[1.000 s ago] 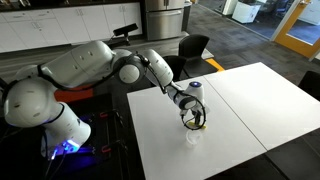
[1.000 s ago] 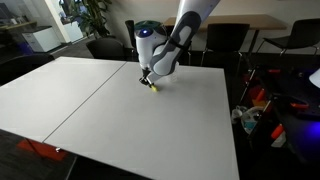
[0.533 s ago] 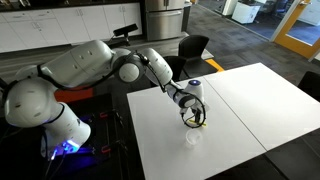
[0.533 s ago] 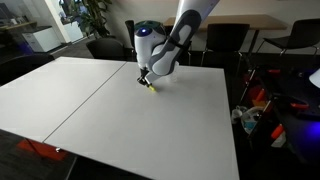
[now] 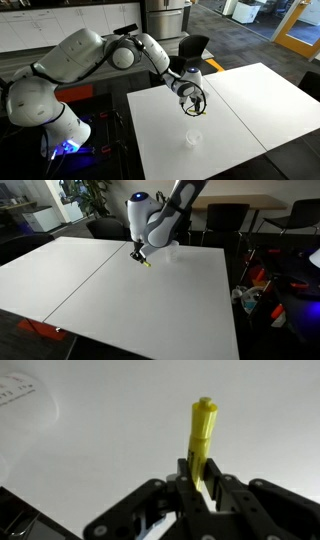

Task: Place the marker in the cup

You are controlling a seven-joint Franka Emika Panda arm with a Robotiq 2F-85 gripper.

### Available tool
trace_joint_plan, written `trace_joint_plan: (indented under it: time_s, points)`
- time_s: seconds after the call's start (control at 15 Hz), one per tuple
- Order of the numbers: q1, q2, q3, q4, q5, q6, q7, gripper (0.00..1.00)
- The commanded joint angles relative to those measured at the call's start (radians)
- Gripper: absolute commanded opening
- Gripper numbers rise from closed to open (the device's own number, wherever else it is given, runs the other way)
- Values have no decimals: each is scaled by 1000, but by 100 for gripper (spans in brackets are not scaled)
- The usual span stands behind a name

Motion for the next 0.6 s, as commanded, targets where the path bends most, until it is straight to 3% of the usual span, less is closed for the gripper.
trace_joint_plan:
  time_s: [0.0, 0.27, 0.53]
  points:
    - [-31, -195, 103, -189, 3, -44, -168, 5]
    - [-11, -327, 113, -303, -1, -157, -216, 5]
    - [49, -432, 55, -400, -74, -232, -134, 5]
